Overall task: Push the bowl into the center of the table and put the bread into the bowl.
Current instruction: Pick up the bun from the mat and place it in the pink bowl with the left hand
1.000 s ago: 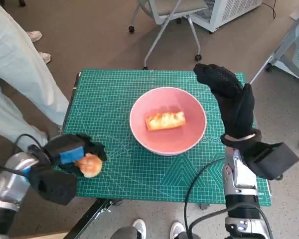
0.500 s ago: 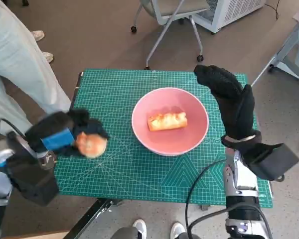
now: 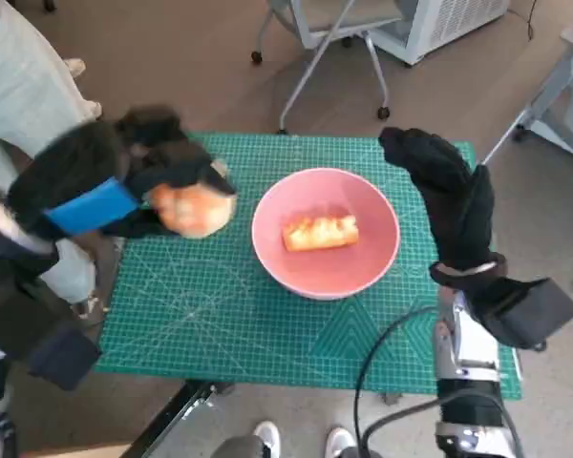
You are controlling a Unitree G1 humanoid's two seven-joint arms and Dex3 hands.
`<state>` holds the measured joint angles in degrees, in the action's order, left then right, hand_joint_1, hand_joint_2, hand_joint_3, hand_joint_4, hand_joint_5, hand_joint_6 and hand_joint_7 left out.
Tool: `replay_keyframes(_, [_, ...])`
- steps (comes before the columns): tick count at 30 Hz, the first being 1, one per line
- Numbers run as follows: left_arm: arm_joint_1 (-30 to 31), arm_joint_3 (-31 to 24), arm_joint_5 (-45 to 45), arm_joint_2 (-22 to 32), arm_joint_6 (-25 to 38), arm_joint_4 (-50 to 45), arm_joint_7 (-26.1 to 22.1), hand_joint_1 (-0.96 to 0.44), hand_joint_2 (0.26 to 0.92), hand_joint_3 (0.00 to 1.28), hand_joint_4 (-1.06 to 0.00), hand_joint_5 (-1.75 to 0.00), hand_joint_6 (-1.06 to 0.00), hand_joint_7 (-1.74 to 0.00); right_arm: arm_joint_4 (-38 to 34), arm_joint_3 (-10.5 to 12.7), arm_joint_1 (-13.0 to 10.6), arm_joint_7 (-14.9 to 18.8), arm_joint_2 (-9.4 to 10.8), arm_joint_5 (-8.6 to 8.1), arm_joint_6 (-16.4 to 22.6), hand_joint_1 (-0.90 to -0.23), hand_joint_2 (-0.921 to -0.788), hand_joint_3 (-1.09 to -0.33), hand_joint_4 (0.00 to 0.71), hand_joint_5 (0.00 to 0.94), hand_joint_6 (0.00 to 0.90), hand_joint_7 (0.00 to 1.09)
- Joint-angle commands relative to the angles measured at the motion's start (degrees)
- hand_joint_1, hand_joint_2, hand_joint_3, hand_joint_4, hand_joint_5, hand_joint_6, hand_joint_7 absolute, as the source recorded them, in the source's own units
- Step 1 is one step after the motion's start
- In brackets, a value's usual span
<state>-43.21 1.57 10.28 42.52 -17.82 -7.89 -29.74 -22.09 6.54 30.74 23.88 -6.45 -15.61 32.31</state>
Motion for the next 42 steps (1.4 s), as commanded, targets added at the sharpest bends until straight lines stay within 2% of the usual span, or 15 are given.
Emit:
replay_keyframes(1, [-7.9, 3.8, -0.6, -3.9, -0.7, 3.8, -1.9, 0.0, 0.883, 0.04, -0.73, -1.08, -0.81, -1.02, 0.5, 0.2, -1.6, 0.1, -0.3, -0.1, -0.8, -0.674, -0.921, -0.783, 0.155, 0.002, 0.025, 0.55])
replay_keyframes(5, [-12.5, 7.0, -0.1, -7.7, -1.5, 8.8, -3.3, 0.0, 0.895, 0.04, -0.72, -1.1, -0.77, -1.05, 1.1, 0.4, -2.1, 0.0, -0.6, -0.15, -0.8, -0.666, -0.921, -0.785, 0.157, 0.003, 0.026, 0.55])
replay_keyframes(9, [-15.7, 9.9, 0.8, -11.5, 1.3, 13.4, -4.8, 0.0, 0.912, 0.04, -0.69, -1.15, -0.71, -1.09, 1.7, 0.8, -2.5, 0.0, -0.9, -0.34, -1.0, -0.662, -0.921, -0.787, 0.158, 0.003, 0.026, 0.55])
replay_keyframes(17, [-17.9, 15.4, 5.8, -16.9, -1.3, 28.1, -4.1, 0.0, 0.92, 0.13, -0.57, -1.27, -0.62, -1.19, 3.1, 2.2, -3.7, -0.4, -1.5, -0.99, -1.2, -0.673, -0.921, -0.784, 0.161, 0.004, 0.034, 0.55])
replay_keyframes(21, [-18.4, 17.6, 7.4, -19.2, -2.9, 35.2, -4.2, 0.0, 0.921, 0.2, -0.5, -1.33, -0.51, -1.31, 4.0, 2.7, -4.3, -1.1, -1.4, -0.95, -1.3, -0.677, -0.921, -0.782, 0.164, 0.005, 0.045, 0.55])
replay_keyframes(22, [-18.5, 18.0, 7.8, -19.6, -3.3, 36.6, -4.2, -0.12, 0.921, 0.23, -0.47, -1.09, -0.48, -1.37, 4.2, 2.8, -4.5, -1.3, -1.3, -0.86, -1.4, -0.678, -0.921, -0.782, 0.165, 0.005, 0.048, 0.55])
replay_keyframes(23, [-18.5, 18.5, 8.1, -20.1, -3.8, 38.2, -4.5, -0.17, 0.921, 0.24, -0.48, -0.97, -0.47, -1.4, 4.6, 2.9, -4.7, -1.7, -1.3, -0.68, -1.4, -0.679, -0.921, -0.782, 0.166, 0.005, 0.049, 0.55])
replay_keyframes(24, [-18.5, 18.9, 8.3, -20.4, -4.2, 39.5, -4.7, -0.1, 0.882, 0.23, -0.47, -0.72, -0.42, -1.1, 4.8, 2.9, -4.8, -1.9, -1.2, -0.54, -1.4, -0.679, -0.921, -0.781, 0.167, 0.006, 0.052, 0.55])
replay_keyframes(26, [-18.3, 19.5, 8.5, -21.0, -4.6, 41.5, -5.5, -0.04, 0.864, 0.17, -0.49, -0.33, -0.45, -0.57, 5.3, 2.9, -5.1, -2.5, -1.0, -0.17, -1.3, -0.68, -0.921, -0.78, 0.17, 0.007, 0.056, 0.55])
replay_keyframes(27, [-18.1, 19.8, 8.6, -21.2, -4.4, 42.0, -6.0, -0.02, 0.865, 0.14, -0.49, -0.21, -0.46, -0.4, 5.6, 2.8, -5.3, -2.9, -1.0, 0.07, -1.2, -0.681, -0.921, -0.779, 0.171, 0.007, 0.057, 0.54])
replay_keyframes(29, [-17.8, 20.2, 8.8, -21.4, -3.9, 42.4, -6.8, -0.02, 0.863, 0.11, -0.46, -0.11, -0.45, -0.25, 6.1, 2.8, -5.6, -3.4, -1.0, 0.41, -1.1, -0.683, -0.921, -0.777, 0.172, 0.007, 0.06, 0.54])
replay_keyframes(32, [-17.2, 20.6, 9.0, -21.4, -2.6, 41.7, -7.8, -0.04, 0.859, 0.08, -0.42, -0.04, -0.45, -0.13, 6.4, 2.8, -5.7, -4.0, -1.0, 0.86, -0.9, -0.69, -0.921, -0.775, 0.174, 0.007, 0.064, 0.53])
replay_keyframes(36, [-16.3, 20.3, 9.0, -21.4, -0.9, 40.5, -8.7, -0.08, 0.852, 0.06, -0.39, -0.01, -0.43, -0.07, 6.4, 2.8, -5.5, -4.7, -1.3, 1.25, -0.7, -0.696, -0.921, -0.774, 0.175, 0.007, 0.067, 0.53])
replay_keyframes(42, [-14.4, 18.7, 8.5, -20.5, 0.6, 38.2, -7.8, -0.16, 0.834, 0.03, -0.3, 0.0, -0.37, -0.01, 6.1, 3.0, -5.0, -4.7, -1.6, 0.6, -0.6, -0.698, -0.921, -0.769, 0.179, 0.006, 0.079, 0.5])
